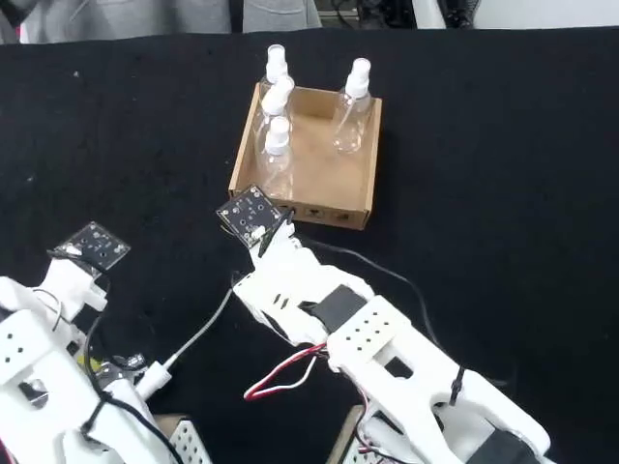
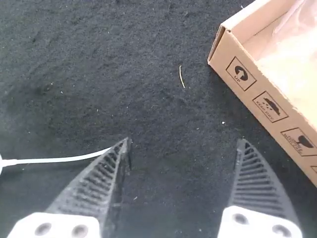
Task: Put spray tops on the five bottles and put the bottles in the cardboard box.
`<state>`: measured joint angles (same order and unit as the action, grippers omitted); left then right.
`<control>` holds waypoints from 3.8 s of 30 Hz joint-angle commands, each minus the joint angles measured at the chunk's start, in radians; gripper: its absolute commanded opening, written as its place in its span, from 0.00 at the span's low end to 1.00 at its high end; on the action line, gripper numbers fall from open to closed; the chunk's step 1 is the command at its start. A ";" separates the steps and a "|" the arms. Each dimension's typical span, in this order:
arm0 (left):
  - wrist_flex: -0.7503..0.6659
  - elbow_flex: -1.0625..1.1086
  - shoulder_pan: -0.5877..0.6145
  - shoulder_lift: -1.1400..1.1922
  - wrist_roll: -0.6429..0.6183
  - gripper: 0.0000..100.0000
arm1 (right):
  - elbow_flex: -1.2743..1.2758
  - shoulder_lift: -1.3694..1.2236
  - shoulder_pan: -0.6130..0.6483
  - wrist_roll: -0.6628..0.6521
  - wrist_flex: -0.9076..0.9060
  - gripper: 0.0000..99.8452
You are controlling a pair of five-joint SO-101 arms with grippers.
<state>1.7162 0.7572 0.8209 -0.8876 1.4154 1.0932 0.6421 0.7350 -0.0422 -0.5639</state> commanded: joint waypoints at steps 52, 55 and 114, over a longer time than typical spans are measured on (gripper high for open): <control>-0.350 0.394 0.077 0.063 0.118 0.10 | -0.070 0.015 0.015 -0.014 0.003 0.29; -0.350 0.378 0.077 0.063 0.118 0.09 | -0.070 0.015 0.015 -0.014 0.003 0.29; -0.097 0.010 0.076 0.064 -0.460 0.35 | -0.067 0.015 -0.029 -0.014 0.031 0.29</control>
<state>1.5934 0.8232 0.8592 -0.8186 0.9352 1.0932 0.6421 0.7350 -0.0468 -0.5639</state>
